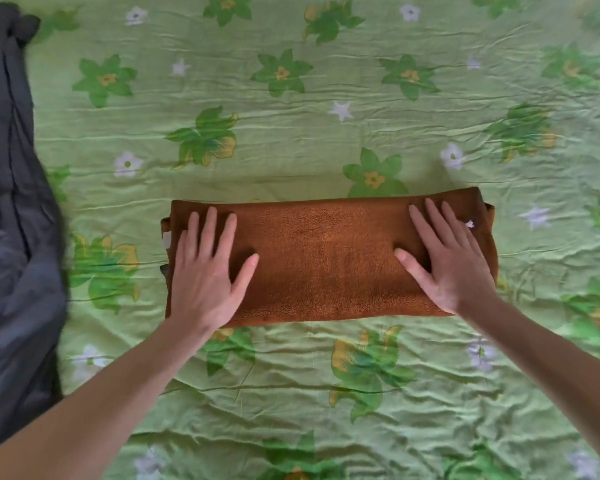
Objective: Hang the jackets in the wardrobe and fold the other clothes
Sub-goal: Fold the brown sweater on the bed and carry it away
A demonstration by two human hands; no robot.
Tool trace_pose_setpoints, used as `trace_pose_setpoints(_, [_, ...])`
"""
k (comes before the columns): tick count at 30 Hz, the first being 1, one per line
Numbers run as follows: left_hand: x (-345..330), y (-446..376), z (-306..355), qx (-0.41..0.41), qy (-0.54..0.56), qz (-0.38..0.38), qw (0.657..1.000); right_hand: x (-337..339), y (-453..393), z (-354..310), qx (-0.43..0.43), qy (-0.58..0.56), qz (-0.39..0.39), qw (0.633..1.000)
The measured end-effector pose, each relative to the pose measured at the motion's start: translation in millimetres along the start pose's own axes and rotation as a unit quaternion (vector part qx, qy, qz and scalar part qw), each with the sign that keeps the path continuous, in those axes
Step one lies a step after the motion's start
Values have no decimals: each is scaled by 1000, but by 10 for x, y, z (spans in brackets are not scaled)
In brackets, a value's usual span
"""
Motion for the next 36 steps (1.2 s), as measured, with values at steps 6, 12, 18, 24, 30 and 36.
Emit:
trace_pose_setpoints(6, [-88,-81,-178,-5,10,10,1000,-169,173,192,-97,-68,38,992])
trace_pose_setpoints(12, [-146,-118,-197,-6,18,16,1000,-209,92,258,-94,-116,48,988])
trace_pose_setpoints(18, [14,-73,372,-3,66,35,997,-207,131,271,-133,-95,93,982])
trace_pose_setpoints(24, [-186,-223,1534,-140,40,5,989,-223,55,370,-144,-119,32,982])
trace_pose_setpoints(30, [-392,-359,1568,-126,-5,-17,992,-161,34,386,-134,-176,23,975])
trace_pose_setpoints(36, [-288,-301,1578,-127,10,-17,992,-50,388,432,-265,-367,148,879])
Point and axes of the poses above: each hand's wrist, its own y-axis away from the middle knuckle, its own x-axis out of the back of the hand, z = x × y, the point moved 5 cm from there along -y, towards the middle knuckle, and after that the axes turned 7 degrees about -z, right-handed, at the moved point
